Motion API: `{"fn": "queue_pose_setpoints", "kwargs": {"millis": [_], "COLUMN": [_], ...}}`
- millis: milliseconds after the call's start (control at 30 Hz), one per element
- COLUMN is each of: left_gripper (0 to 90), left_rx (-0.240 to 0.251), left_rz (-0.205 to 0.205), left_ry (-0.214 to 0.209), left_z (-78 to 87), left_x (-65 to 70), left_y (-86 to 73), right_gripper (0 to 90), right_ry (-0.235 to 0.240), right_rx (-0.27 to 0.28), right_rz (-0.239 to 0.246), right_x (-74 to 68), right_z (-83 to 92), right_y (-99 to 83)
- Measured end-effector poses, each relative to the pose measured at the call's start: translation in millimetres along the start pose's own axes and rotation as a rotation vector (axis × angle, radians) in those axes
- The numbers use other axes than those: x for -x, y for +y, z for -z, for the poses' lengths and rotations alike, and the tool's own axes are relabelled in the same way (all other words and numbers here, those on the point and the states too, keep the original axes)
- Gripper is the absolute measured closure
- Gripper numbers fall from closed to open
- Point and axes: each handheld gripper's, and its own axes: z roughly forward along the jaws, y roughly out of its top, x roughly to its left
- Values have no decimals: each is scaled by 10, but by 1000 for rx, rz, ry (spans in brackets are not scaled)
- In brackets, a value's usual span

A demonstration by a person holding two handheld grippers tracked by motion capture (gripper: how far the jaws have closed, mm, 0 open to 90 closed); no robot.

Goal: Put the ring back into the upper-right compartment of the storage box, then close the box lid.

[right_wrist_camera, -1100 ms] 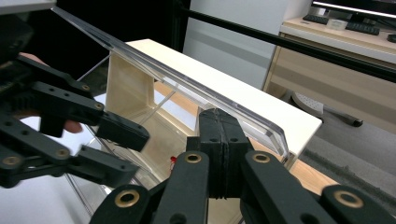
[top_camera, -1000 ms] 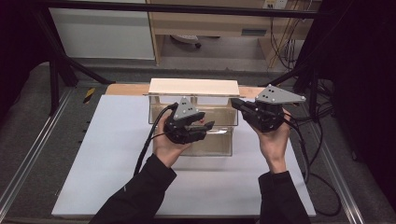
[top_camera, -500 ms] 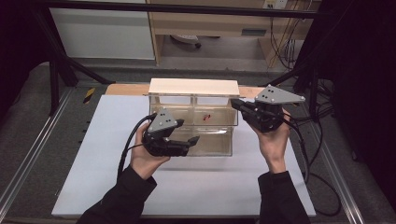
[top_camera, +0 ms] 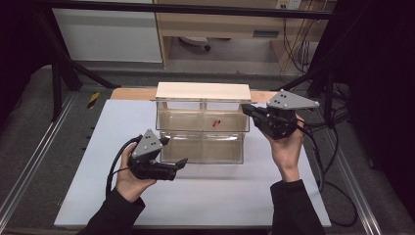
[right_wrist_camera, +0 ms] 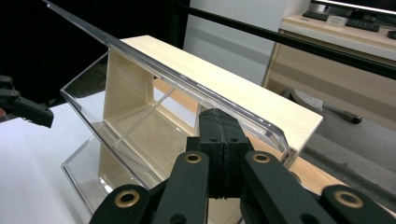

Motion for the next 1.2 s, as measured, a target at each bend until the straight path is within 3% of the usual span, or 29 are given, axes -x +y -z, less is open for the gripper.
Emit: {"fn": "queue_pose_setpoints", "kwargs": {"millis": [533,867,1000,1200], "left_gripper": [89,86,87,87], "left_rx": [-37,-71,-94,-105], "left_rz": [58,71,100,102], "left_ry": [40,57,65,73], "left_z": [131,157,172,175], "left_x": [-196,-289,-322,-374], "left_y": [-524,-800,-938,-1082], "right_gripper": [900,900,900,900], "right_ry": [-4,-3,-3,-2], "right_rx": [-12,-17,-19,-24], "right_rz": [-3,-3,-2,-5], "right_x": [-6,-11,-11,-18], "right_z": [-10,-12,-4,-9], "right_y": [-9,-27,-35,-70]}}
